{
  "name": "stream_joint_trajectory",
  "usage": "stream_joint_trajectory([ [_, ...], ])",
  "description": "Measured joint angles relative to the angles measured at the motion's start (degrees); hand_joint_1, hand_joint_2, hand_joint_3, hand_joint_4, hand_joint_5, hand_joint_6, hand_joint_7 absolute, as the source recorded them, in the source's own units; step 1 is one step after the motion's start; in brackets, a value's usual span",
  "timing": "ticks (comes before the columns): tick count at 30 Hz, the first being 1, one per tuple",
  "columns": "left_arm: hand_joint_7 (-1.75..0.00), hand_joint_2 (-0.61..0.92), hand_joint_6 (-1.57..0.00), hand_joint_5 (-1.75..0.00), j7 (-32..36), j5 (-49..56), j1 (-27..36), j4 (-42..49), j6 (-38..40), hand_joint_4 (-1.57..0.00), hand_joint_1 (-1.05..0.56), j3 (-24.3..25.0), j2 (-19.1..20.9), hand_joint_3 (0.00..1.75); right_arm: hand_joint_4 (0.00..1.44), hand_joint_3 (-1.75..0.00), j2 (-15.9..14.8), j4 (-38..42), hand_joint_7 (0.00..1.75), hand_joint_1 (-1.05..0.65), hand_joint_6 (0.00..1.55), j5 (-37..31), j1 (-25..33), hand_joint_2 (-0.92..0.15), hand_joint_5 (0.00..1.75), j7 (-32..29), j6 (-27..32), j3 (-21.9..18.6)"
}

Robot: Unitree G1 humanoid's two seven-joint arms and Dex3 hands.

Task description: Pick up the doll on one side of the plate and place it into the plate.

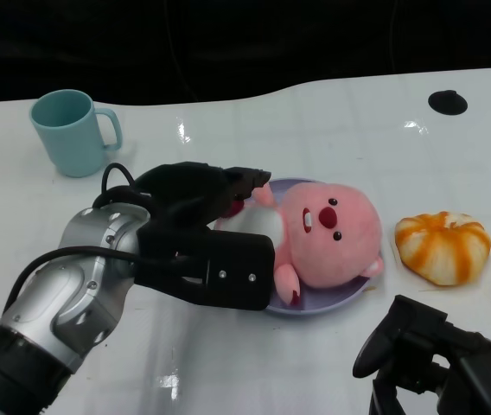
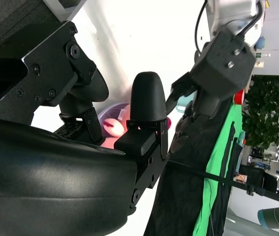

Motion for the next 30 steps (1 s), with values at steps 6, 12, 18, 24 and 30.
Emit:
stream_joint_trajectory([
  [6, -0.02, 0.92, -0.08, -0.06, -0.76, -2.40, 3.50, -7.34, -1.07, -0.06, -0.99, 3.96, 3.01, 0.51, 0.72, -1.39, 0.02, 0.04, 1.53, 0.06, 0.63, 0.01, -0.09, -0.40, 1.75, 0.00, 0.01, -0.16],
  [12, -0.04, 0.92, -0.14, -0.12, -0.62, -7.88, 10.84, -14.62, -2.29, -0.13, -0.81, 10.14, 4.45, 0.37, 0.72, -1.38, 0.02, 0.07, 1.53, 0.06, 0.63, 0.01, -0.27, -0.41, 1.75, 0.02, 0.09, -0.24],
  [18, -0.07, 0.92, -0.25, -0.20, 0.89, -12.86, 18.28, -19.60, -4.44, -0.22, -0.63, 15.24, 4.55, 0.23, 0.72, -1.38, 0.01, 0.10, 1.53, 0.06, 0.63, 0.03, -0.32, -0.41, 1.75, 0.08, 0.08, -0.23],
  [24, -0.12, 0.92, -0.50, -0.44, 5.49, -21.17, 26.42, -22.46, -9.44, -0.47, -0.37, 20.97, 1.27, 0.09, 0.72, -1.37, 0.11, 0.07, 1.52, 0.06, 0.63, 0.02, -0.09, -0.42, 1.75, 0.04, 0.08, 0.09],
  [30, -0.17, 0.92, -0.80, -0.81, 7.37, -31.03, 34.41, -23.95, -13.87, -0.65, -0.17, 24.63, -2.76, 0.20, 0.71, -1.36, 0.11, -0.05, 1.52, 0.06, 0.63, 0.05, -0.04, -0.43, 1.75, 0.06, 0.09, 0.16],
])
